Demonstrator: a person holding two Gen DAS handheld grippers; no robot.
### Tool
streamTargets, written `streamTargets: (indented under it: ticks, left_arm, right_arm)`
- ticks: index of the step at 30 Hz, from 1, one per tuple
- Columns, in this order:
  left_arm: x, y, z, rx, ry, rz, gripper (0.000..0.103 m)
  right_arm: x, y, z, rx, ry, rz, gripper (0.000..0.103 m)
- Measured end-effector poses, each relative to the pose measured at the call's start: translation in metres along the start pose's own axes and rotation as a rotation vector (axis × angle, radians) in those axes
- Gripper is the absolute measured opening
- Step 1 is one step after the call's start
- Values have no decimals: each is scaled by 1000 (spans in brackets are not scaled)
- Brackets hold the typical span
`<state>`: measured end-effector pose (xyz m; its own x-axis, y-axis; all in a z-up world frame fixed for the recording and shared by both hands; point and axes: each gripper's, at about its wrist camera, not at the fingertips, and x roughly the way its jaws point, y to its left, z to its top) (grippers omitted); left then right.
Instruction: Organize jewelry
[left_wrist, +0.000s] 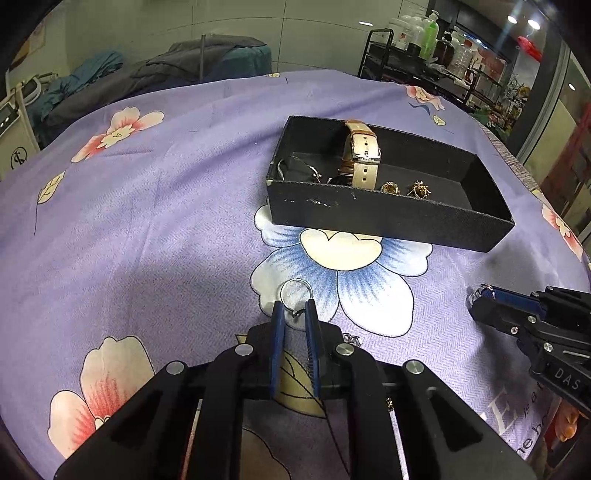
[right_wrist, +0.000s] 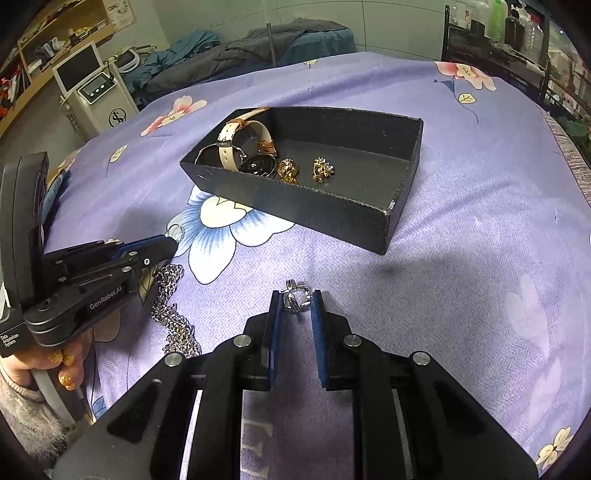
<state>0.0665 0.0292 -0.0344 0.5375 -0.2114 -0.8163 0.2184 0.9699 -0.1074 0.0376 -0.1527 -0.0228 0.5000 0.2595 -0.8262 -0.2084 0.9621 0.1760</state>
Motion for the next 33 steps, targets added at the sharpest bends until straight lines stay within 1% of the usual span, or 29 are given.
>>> streamTargets:
  ticks: [1, 3, 4, 6, 8, 9, 10, 11, 12, 13, 15, 20, 23, 28, 33]
  left_arm:
    - [-1, 0, 1, -9, -1, -4, 31]
    - [-4, 4, 1, -46, -13, -18, 46]
    - [-5, 5, 1, -58, -16, -21, 47]
    - [0, 4, 2, -44, -8, 0, 47]
    - [6, 0, 3, -7, 2, 20, 46]
    - [7, -2, 3, 4, -4, 23, 42]
    - [7, -3, 4, 9, -11, 18, 32]
    - [8, -4, 5, 11, -11, 13, 28]
    - [8, -5, 5, 12, -13, 14, 21]
    - [8, -7, 5, 12, -14, 14, 18]
    - [7, -8, 3, 12, -19, 19, 18]
    - [-3, -4, -3, -30, -20, -4, 18]
    - [-13, -9, -2, -21, -36, -17, 18]
    - [-29, -25, 18, 17, -89, -43, 18]
    - [-34, -43, 50, 67, -136, -73, 18]
  right_arm:
    - [0, 0, 0, 1, 1, 1, 17]
    - [0, 0, 0, 1, 2, 1, 17]
    - [0, 0, 0, 0, 2, 0, 17]
    - [1, 0, 0, -1, 3, -1, 17]
    - [1, 0, 0, -1, 3, -2, 17]
    - [1, 0, 0, 0, 3, -2, 17]
    - [1, 0, 0, 1, 3, -1, 17]
    - [1, 0, 0, 2, 3, -1, 17]
    - [1, 1, 0, 3, 3, -2, 17]
    - [1, 1, 0, 3, 3, -2, 17]
    - [1, 1, 0, 3, 2, -1, 17]
    - [-3, 0, 0, 7, 1, 16, 17]
    - [-11, 2, 4, 0, -20, 29, 17]
    - [-29, 7, 20, -33, -75, 38, 17]
    - [-36, 0, 45, -48, -118, 7, 17]
